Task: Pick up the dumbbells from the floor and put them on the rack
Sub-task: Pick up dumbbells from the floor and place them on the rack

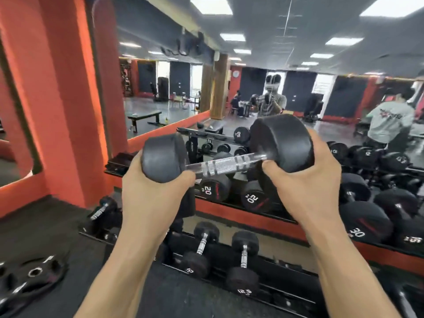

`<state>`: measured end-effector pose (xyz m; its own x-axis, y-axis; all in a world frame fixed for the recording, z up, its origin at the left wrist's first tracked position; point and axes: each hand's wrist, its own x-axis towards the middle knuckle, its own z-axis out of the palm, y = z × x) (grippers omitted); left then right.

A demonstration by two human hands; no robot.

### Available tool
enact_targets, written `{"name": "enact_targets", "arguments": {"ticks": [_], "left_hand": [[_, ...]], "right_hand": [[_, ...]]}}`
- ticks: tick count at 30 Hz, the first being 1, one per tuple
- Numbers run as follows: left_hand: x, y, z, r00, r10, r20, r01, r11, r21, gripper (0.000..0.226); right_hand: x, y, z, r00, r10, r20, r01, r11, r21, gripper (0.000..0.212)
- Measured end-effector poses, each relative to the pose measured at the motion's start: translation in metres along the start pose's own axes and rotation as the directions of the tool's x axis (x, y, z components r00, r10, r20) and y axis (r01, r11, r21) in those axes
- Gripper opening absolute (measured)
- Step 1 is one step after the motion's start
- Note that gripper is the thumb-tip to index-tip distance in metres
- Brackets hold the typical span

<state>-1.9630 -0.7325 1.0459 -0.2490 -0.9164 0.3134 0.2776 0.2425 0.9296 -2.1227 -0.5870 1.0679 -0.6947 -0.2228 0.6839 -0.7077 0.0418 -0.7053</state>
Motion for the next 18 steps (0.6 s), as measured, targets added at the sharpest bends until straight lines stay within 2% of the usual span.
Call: {"name": "enact_targets", "arguments": {"ticks": [7, 11, 15, 18], "left_hand": [[0.063, -0.037, 0.045, 0.996, -0.042, 0.08, 0.036, 0.996, 0.084, 0.041], [0.082, -0.072, 0.085, 0.983, -0.106, 0.15, 0.094, 0.992, 0.09, 0.031], [0.083, -0.122, 0.132, 0.965, -0.185, 0.187, 0.155, 0.974, 0.168, 0.027], [0.072, -0.161, 0.175, 0.952, -0.277, 0.132, 0.248, 0.947, 0.204, 0.028]], "right_hand": [[0.033, 0.06, 0.036, 0.991, 0.106, -0.084, -0.107, 0.994, -0.018, 0.063], [0.056, 0.104, 0.045, 0.985, 0.137, -0.102, -0.144, 0.987, -0.071, 0.054], [0.07, 0.169, 0.038, 0.984, 0.162, -0.074, -0.169, 0.98, -0.106, 0.052], [0.084, 0.228, 0.026, 0.968, 0.25, -0.007, -0.248, 0.958, -0.145, 0.047]]}}
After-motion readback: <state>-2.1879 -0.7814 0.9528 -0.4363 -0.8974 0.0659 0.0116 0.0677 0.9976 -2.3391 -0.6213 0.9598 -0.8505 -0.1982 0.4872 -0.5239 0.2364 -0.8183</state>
